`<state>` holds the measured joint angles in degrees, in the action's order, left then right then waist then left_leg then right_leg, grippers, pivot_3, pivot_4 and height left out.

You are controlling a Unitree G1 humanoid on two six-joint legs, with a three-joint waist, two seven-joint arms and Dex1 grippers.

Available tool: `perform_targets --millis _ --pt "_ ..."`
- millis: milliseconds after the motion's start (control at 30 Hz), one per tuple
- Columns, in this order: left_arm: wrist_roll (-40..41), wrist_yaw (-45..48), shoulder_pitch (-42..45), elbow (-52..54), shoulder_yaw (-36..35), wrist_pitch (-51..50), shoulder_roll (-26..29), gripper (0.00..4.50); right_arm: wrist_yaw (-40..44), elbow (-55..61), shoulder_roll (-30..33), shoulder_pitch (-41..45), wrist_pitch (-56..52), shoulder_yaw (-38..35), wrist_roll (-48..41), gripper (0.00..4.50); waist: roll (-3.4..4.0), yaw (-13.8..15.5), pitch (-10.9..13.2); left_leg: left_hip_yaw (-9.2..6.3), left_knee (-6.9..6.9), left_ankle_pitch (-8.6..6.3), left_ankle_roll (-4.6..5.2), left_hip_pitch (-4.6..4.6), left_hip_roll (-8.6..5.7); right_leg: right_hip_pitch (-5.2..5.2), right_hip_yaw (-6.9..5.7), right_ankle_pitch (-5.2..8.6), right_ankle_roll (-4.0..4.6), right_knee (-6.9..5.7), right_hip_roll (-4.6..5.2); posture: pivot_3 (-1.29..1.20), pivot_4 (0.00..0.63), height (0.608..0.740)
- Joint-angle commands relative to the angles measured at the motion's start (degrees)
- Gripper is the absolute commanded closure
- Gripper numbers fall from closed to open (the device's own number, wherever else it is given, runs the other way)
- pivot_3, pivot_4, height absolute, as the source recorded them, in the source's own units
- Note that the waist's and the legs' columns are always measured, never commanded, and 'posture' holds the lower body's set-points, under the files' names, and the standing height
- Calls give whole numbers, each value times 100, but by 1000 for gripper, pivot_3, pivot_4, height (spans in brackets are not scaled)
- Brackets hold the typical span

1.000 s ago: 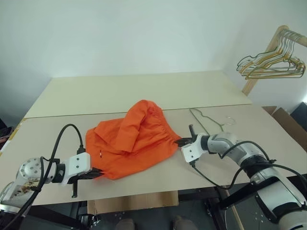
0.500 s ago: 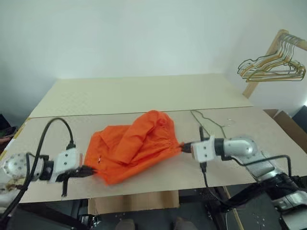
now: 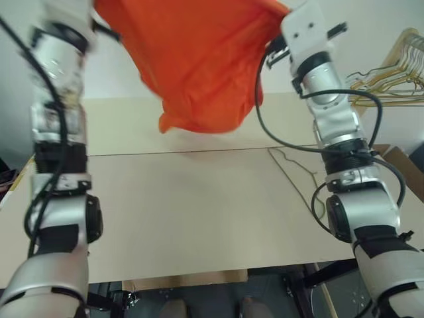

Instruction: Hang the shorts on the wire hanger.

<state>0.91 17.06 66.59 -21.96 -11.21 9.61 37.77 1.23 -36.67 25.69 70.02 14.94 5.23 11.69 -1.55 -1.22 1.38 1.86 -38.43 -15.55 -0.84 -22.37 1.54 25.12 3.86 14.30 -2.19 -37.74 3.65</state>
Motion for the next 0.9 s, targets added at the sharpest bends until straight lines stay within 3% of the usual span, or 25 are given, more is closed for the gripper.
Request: perform_targets --millis 33,100,200,267,333,400,467,533,733,900 --pt "1128 1159 -767 1028 -499 -356 444 4500 491 517 269 -586 465 -150 -187 4436 -1 -103 -1 3 1 -3 5 -2 0 -2 0 0 0 10 2 61 0 740" --pt "1711 1877 -1642 1750 -600 -684 664 4500 903 922 329 -1104 588 -26 -253 4436 -1 -164 -2 0 -2 -3 6 -2 -5 -11 0 0 -1 19 6 63 0 740" --pt "2985 3191 -3725 3183 -963 -1794 1159 4500 1895 1733 548 -2249 852 374 -378 4436 3 -260 -3 -13 -39 -8 15 2 7 -41 1 4 -6 33 1 62 0 740" --pt "3481 3729 -4743 3730 -1185 -2343 1469 4500 2330 2029 675 -2723 1008 550 -358 4436 4 -300 2 -29 -54 -39 69 17 24 -83 5 6 -17 55 -17 63 0 740" --pt "3484 4182 -5642 4011 -1336 -2524 1724 4500 2628 2186 799 -3098 1224 734 -210 4436 3 -319 6 -31 -59 -43 78 37 27 -90 10 -10 -15 59 -24 60 0 740" --pt "2893 4410 -6579 3983 -1192 -2296 1845 4500 2796 2017 1011 -3488 1794 1120 301 4436 19 -296 11 -21 -57 -39 85 103 26 -142 15 -11 -10 56 -31 69 0 740" --pt "2611 4410 -6954 3931 -999 -2215 1857 4500 2900 1865 1171 -3642 2217 1364 632 4436 30 -235 30 4 -27 -45 93 234 28 -273 10 7 -4 79 -35 73 0 740" --pt "2419 4684 -7249 3964 -791 -2137 2007 4500 3123 1857 1290 -3727 2492 1521 693 4436 22 -168 33 9 -23 -46 95 290 32 -312 8 65 2 74 -36 66 0 740" --pt "2015 5519 -8154 4145 -658 -2097 2607 4500 4771 2206 2086 -4104 3013 1996 -96 4436 18 -88 31 17 -26 -56 110 253 33 -284 12 39 8 73 -33 54 0 740" --pt "2080 5999 -8845 4550 -868 -2399 2850 4500 5261 2091 2287 -4104 3221 2077 -81 4436 17 -134 32 22 -30 -67 126 245 39 -280 14 41 11 79 -32 54 0 740"
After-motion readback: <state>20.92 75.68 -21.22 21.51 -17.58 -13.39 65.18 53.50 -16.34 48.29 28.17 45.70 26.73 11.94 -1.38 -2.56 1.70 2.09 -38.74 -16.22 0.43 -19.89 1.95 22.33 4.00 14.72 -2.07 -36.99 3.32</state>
